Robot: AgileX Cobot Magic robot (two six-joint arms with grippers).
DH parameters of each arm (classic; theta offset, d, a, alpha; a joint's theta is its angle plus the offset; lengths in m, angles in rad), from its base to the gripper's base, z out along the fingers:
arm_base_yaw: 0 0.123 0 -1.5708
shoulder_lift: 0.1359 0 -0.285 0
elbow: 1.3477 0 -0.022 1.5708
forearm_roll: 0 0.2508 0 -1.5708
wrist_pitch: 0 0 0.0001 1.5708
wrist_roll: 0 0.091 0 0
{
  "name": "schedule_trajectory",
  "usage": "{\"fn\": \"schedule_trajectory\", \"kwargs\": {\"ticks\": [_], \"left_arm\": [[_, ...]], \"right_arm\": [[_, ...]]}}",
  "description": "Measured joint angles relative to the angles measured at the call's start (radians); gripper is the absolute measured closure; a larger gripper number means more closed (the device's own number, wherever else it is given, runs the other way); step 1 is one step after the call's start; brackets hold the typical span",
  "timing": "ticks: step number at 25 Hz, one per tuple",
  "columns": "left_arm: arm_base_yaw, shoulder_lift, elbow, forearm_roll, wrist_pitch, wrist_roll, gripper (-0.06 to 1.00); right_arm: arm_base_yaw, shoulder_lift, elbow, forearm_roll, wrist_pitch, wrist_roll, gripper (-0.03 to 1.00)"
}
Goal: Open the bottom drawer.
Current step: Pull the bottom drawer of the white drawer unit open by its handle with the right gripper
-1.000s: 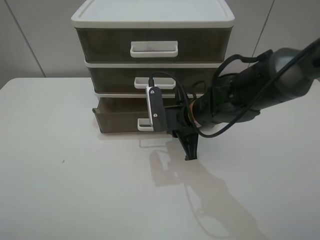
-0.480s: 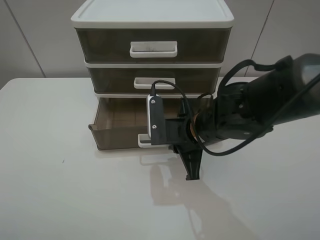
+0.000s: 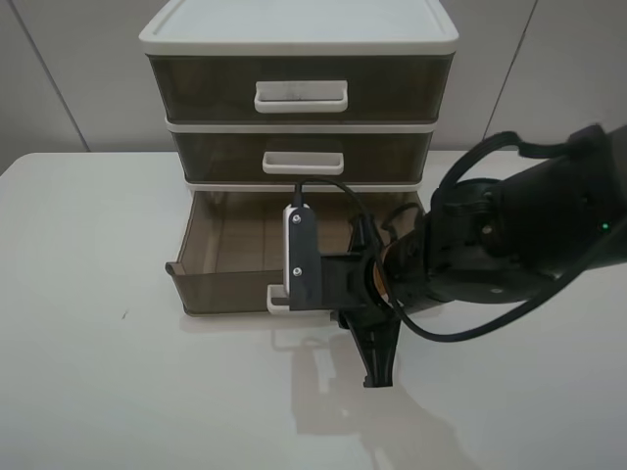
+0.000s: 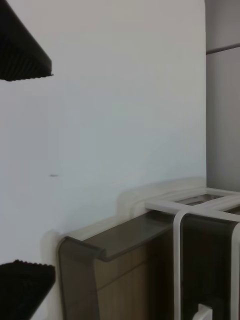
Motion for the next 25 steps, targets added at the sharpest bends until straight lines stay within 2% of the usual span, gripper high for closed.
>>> {"fn": "schedule_trajectory", "kwargs": {"ticks": [13,25], "left_arm": [[0.000,0.000,0.000,0.000,0.000,0.000,0.20],[0.000,0.000,0.000,0.000,0.000,0.000,0.20]], "right_arm": [[0.041,-0.024,-0.002,0.052,0.070,-0.001,0.87],[0.044,-0.028,-0.002,0.129,0.061,-0.007,0.87]]}}
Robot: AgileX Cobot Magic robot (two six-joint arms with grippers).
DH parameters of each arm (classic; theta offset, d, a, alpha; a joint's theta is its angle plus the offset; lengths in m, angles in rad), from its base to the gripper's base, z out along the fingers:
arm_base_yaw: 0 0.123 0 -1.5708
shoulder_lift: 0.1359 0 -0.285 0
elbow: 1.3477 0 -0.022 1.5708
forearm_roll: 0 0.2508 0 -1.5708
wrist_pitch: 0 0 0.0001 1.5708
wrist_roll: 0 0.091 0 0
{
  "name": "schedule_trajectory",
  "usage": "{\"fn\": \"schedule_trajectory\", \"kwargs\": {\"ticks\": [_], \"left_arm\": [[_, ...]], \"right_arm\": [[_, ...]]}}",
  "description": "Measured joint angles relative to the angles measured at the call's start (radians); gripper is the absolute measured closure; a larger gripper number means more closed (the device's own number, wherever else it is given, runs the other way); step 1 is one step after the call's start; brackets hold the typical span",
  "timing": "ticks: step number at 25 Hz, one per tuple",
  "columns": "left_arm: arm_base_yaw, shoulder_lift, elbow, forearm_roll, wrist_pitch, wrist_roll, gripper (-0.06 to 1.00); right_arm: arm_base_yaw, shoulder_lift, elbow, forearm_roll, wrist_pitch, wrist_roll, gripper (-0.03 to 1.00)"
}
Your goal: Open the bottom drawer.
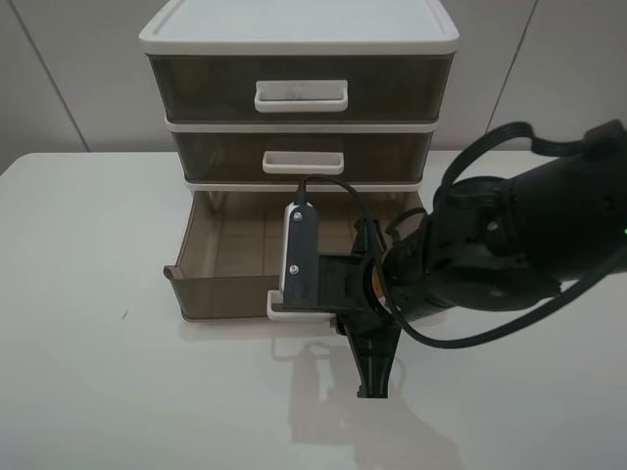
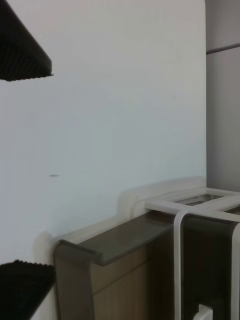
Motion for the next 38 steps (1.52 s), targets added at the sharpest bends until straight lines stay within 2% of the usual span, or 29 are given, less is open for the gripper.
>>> {"fn": "schedule_trajectory", "kwargs": {"ticks": [6,8,11,14,15,17,21,25,28,31,34,38], "left_arm": [[0.000,0.000,0.000,0.000,0.000,0.000,0.20],[0.000,0.000,0.000,0.000,0.000,0.000,0.20],[0.000,0.000,0.000,0.000,0.000,0.000,0.20],[0.000,0.000,0.000,0.000,0.000,0.000,0.20],[0.000,0.000,0.000,0.000,0.000,0.000,0.20],[0.000,0.000,0.000,0.000,0.000,0.000,0.20],[0.000,0.000,0.000,0.000,0.000,0.000,0.20],[0.000,0.000,0.000,0.000,0.000,0.000,0.20],[0.000,0.000,0.000,0.000,0.000,0.000,0.20],[0.000,0.000,0.000,0.000,0.000,0.000,0.20],[0.000,0.000,0.000,0.000,0.000,0.000,0.20],[0.000,0.000,0.000,0.000,0.000,0.000,0.20]], "right_arm": [[0.000,0.000,0.000,0.001,-0.003,-0.001,0.87],[0.001,-0.002,0.000,0.008,-0.001,0.005,0.84],[0.012,-0.013,0.002,0.019,0.005,0.011,0.66],[0.012,-0.016,0.002,0.018,0.008,0.011,0.44],[0.012,-0.017,0.002,0.017,0.008,0.011,0.40],[0.012,-0.029,0.005,0.017,0.009,0.011,0.35],[0.012,-0.115,0.006,0.022,0.030,0.014,0.33],[-0.019,-0.261,-0.002,0.102,0.046,0.015,0.28],[-0.109,-0.368,-0.002,0.223,0.053,0.038,0.21],[-0.258,-0.473,-0.002,0.365,0.095,0.063,0.18],[-0.435,-0.580,-0.002,0.485,0.181,0.068,0.18],[-0.655,-0.748,-0.002,0.574,0.301,0.071,0.17]]}}
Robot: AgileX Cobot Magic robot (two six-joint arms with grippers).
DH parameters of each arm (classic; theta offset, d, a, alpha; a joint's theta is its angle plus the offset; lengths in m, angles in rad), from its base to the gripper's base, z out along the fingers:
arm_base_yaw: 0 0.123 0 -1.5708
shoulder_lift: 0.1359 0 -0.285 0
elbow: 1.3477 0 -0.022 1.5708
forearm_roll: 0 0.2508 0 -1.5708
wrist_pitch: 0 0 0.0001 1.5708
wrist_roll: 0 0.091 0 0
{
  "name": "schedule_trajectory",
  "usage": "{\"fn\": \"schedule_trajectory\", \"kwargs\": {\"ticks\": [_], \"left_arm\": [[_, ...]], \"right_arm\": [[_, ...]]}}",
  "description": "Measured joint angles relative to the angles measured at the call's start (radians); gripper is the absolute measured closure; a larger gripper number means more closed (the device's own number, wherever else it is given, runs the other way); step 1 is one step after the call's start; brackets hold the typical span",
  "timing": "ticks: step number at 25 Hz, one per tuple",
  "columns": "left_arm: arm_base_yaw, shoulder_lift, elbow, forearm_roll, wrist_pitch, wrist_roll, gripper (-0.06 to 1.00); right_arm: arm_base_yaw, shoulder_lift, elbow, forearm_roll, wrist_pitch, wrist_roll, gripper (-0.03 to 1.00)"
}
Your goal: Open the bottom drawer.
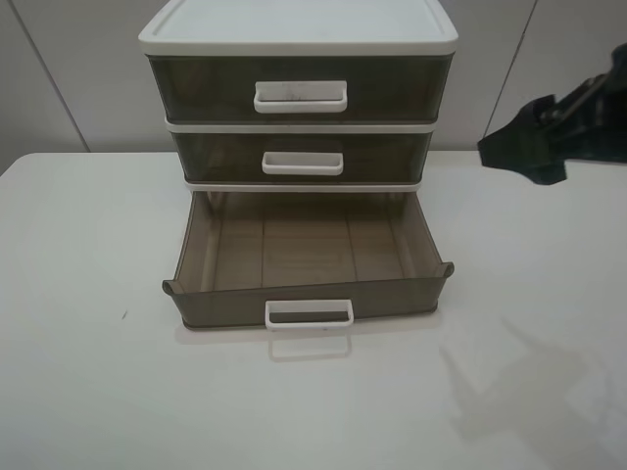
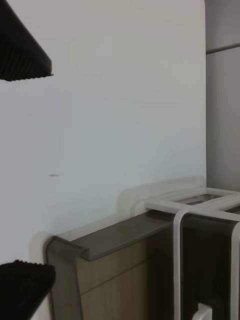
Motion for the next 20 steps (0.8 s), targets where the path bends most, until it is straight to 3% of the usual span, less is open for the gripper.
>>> {"fn": "schedule_trajectory", "kwargs": {"ticks": [3,7,15,20], "left_arm": [[0.000,0.000,0.000,0.000,0.000,0.000,0.20],[0.000,0.000,0.000,0.000,0.000,0.000,0.20],[0.000,0.000,0.000,0.000,0.000,0.000,0.20],[0.000,0.000,0.000,0.000,0.000,0.000,0.20]], "right_arm": [[-0.144,-0.141,0.004,0.023,0.075,0.002,0.17],[-0.242,-0.352,0.039,0.025,0.144,0.019,0.17],[-0.229,-0.746,0.126,-0.015,0.337,0.019,0.17],[-0.229,-0.919,0.192,-0.017,0.381,0.019,0.17]]}}
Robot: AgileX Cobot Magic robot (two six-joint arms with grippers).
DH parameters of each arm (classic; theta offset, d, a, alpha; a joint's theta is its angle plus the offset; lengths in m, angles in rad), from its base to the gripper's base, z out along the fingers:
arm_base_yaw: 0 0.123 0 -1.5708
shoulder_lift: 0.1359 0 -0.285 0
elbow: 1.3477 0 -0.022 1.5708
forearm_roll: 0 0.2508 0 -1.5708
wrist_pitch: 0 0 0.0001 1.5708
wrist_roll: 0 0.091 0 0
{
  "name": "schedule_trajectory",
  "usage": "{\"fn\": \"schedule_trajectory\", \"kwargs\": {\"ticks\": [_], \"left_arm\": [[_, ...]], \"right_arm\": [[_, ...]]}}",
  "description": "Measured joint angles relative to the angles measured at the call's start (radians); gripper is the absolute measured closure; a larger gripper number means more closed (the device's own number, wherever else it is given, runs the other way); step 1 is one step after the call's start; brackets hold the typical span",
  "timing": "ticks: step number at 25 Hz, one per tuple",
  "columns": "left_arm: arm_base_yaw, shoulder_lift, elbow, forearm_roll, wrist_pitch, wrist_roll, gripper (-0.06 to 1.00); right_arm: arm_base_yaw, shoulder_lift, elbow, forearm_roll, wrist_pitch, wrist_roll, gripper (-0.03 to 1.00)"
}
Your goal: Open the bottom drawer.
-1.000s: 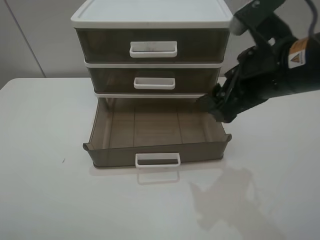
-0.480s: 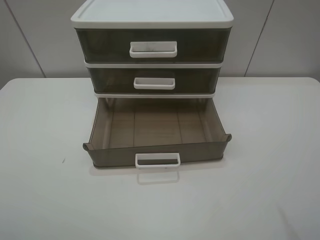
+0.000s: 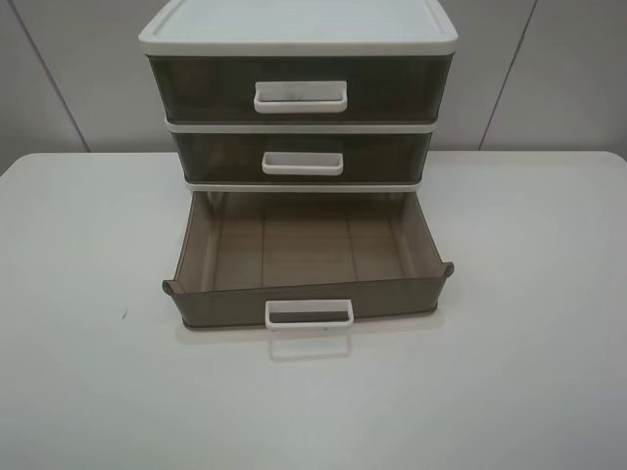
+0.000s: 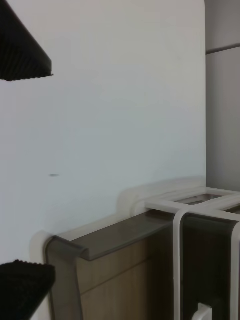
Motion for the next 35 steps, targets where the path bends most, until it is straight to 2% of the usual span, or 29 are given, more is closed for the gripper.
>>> {"fn": "schedule_trajectory", "kwargs": {"ticks": [3,7,12,18,35], "left_arm": [[0.000,0.000,0.000,0.000,0.000,0.000,0.20],[0.000,0.000,0.000,0.000,0.000,0.000,0.20],[0.000,0.000,0.000,0.000,0.000,0.000,0.20],[0.000,0.000,0.000,0.000,0.000,0.000,0.20],[0.000,0.000,0.000,0.000,0.000,0.000,0.20]], "right_arm": [[0.000,-0.038,0.002,0.000,0.010,0.002,0.17],[0.000,-0.038,0.002,-0.007,0.074,0.011,0.17],[0.000,-0.039,0.022,-0.056,0.115,0.039,0.17],[0.000,-0.039,0.026,-0.114,0.118,0.101,0.17],[-0.001,-0.039,0.026,-0.118,0.120,0.108,0.17]]}}
